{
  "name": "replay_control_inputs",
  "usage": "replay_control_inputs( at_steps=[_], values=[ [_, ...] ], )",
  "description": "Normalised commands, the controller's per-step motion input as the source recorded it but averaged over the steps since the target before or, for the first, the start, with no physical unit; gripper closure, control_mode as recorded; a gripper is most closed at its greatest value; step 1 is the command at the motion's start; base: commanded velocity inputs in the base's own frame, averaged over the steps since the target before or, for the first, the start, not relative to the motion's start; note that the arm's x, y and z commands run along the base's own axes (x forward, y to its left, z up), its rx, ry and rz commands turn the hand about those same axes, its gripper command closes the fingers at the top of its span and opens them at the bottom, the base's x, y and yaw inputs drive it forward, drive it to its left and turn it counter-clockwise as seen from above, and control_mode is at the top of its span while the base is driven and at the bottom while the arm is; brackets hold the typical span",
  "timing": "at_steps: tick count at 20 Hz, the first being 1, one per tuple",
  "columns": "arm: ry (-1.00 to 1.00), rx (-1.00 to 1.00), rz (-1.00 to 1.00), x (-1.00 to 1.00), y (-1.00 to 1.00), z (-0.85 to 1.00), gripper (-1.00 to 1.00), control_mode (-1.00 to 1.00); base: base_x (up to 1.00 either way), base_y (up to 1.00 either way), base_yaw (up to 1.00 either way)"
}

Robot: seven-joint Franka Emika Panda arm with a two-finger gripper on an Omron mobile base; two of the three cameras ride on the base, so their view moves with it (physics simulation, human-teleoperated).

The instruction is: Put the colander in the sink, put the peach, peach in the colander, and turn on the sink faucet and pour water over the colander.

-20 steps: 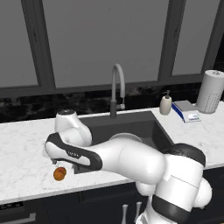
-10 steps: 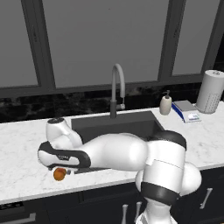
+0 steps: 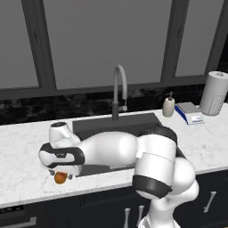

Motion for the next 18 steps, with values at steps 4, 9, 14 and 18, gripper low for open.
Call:
replay_control_inputs(
  at_steps=[4,9,14,18],
  values=[
    [0.03,0.0,0.0,0.15,0.14,-0.33,-1.0,-1.0,0.0,0.0,0.0],
    [0.0,0.0,0.0,0.11,0.09,-0.36,-1.0,-1.0,0.0,0.0,0.0],
    [0.0,-0.05,0.0,0.03,0.04,-0.31,1.0,-1.0,0.0,0.0,0.0],
    [-0.08,-0.1,0.0,0.0,-0.09,-0.17,1.0,-1.0,0.0,0.0,0.0]
  ],
)
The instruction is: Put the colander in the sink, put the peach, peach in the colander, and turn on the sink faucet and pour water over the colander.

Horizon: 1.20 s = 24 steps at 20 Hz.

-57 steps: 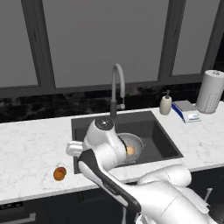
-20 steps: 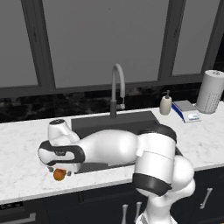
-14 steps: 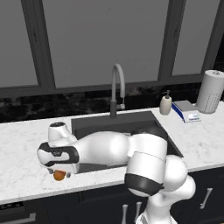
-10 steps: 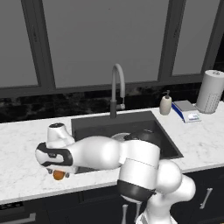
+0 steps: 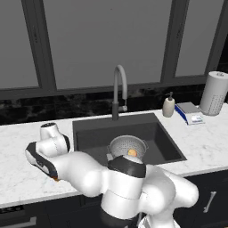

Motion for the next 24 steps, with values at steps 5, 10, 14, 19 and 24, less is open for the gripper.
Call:
replay_control_inputs(
  at_steps=[5,10,14,19,24],
  values=[
    [-0.06,-0.01,0.0,-0.04,-0.41,0.05,1.0,-1.0,0.0,0.0,0.0],
    [-0.19,0.02,0.0,-0.12,-0.66,0.35,1.0,-1.0,0.0,0.0,0.0],
    [-0.31,0.0,0.0,-0.07,-0.86,0.34,1.0,-1.0,0.0,0.0,0.0],
    [-0.28,0.0,0.0,0.0,-0.95,0.22,1.0,-1.0,0.0,0.0,0.0],
    [-0.26,0.03,0.02,0.0,-1.0,0.14,1.0,-1.0,0.0,0.0,0.0]
  ],
)
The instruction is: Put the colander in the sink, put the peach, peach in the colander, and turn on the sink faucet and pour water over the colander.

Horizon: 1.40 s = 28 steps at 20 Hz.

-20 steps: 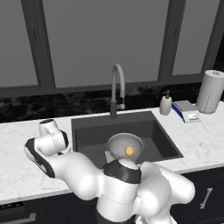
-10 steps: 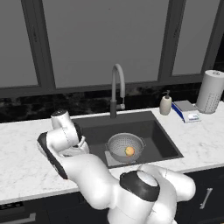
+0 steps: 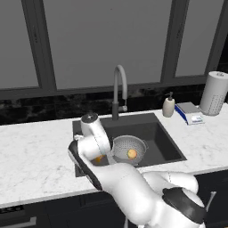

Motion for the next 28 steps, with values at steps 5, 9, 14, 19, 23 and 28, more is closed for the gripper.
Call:
replay_control_inputs(
  at_steps=[5,9,14,19,23,28],
  values=[
    [-0.15,0.03,0.09,0.02,-0.99,0.13,1.0,-1.0,0.0,0.0,0.0],
    [-0.08,0.01,0.12,0.06,-0.96,0.09,1.0,-1.0,0.0,0.0,0.0],
    [0.0,0.02,0.18,0.24,-0.86,0.03,1.0,-1.0,0.0,0.0,0.0],
    [0.0,0.04,0.31,0.42,-0.71,0.0,1.0,-1.0,0.0,0.0,0.0],
    [0.0,0.03,0.38,0.63,-0.55,-0.08,1.0,-1.0,0.0,0.0,0.0],
    [0.01,0.0,0.36,0.45,-0.4,-0.28,1.0,-1.0,0.0,0.0,0.0]
  ],
)
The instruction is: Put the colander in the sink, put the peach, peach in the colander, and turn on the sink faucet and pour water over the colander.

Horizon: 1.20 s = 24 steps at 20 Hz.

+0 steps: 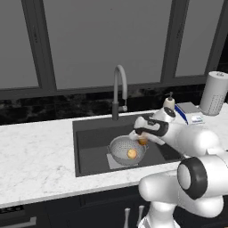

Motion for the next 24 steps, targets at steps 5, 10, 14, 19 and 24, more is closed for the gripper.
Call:
replay_control_inputs(
  at_steps=[5,10,14,19,24],
  values=[
    [0.1,0.0,0.17,0.65,-0.11,-0.36,1.0,-1.0,0.0,0.0,0.0],
    [0.21,0.0,0.01,0.62,0.15,-0.54,1.0,-1.0,0.0,0.0,0.0],
    [0.17,0.0,0.0,0.37,0.17,-0.65,1.0,-1.0,0.0,0.0,0.0],
    [0.08,0.0,0.0,0.38,0.11,-0.5,1.0,-1.0,0.0,0.0,0.0],
    [0.02,0.0,0.0,0.32,0.0,-0.34,1.0,-1.0,0.0,0.0,0.0]
  ],
)
